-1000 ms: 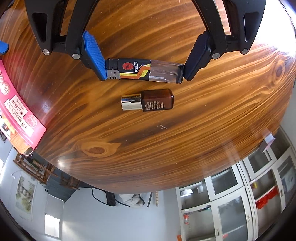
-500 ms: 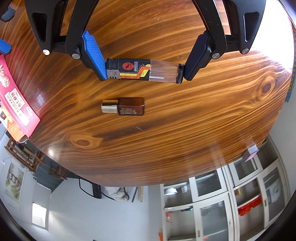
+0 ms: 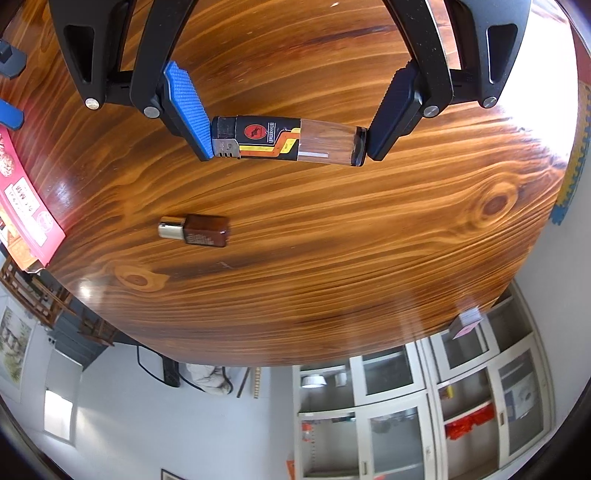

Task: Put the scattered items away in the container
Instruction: 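Hold the lighter in the left tool while the right tool moves toward the brown bottle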

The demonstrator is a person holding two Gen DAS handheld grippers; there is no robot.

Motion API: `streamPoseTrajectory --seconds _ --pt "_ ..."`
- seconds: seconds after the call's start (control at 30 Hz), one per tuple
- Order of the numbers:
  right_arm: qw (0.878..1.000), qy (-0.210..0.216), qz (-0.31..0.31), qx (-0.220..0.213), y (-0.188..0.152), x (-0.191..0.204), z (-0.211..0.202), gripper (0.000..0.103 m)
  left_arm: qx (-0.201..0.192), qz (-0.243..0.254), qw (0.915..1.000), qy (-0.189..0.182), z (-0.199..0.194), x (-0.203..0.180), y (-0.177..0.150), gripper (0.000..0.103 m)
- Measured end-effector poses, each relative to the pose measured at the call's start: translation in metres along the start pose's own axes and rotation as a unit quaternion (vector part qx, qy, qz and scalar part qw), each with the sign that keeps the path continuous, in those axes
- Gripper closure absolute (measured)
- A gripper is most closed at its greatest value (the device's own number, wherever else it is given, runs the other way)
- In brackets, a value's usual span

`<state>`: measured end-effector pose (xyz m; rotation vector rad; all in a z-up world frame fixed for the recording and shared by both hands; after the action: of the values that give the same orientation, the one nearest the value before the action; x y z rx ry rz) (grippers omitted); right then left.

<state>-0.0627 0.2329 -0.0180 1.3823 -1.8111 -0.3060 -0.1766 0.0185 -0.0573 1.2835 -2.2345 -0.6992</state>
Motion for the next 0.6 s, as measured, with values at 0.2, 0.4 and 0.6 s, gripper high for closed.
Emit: streamPoseTrajectory --seconds 0.2,0.4,0.6 --pt "1.000 -0.003 -0.024 0.011 0.004 0.011 0.013 0.025 0.000 -0.004 1.0000 0.004 -0.005 0.008 -0.008 0.018" --pt "0.999 -0.002 -0.027 0.022 0.012 0.012 0.023 0.025 -0.001 -0.007 1.0000 0.006 -0.008 0.011 -0.010 0.018" --pt "0.998 -0.005 -0.051 0.027 0.020 0.022 0.034 0.025 -0.002 -0.008 0.9999 0.009 -0.012 0.016 -0.013 0.018"
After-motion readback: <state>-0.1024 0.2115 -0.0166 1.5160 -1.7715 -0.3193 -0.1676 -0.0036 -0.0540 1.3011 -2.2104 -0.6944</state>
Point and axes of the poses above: each gripper's, at about its wrist camera, not at the fingertips, and z roughly the way its jaws point, x to its left, y to its top, the point moved 2 cm from there along z, roughly the way its jaws point, and after that the axes turned 12 degrees about z, right-handed, at the moved point
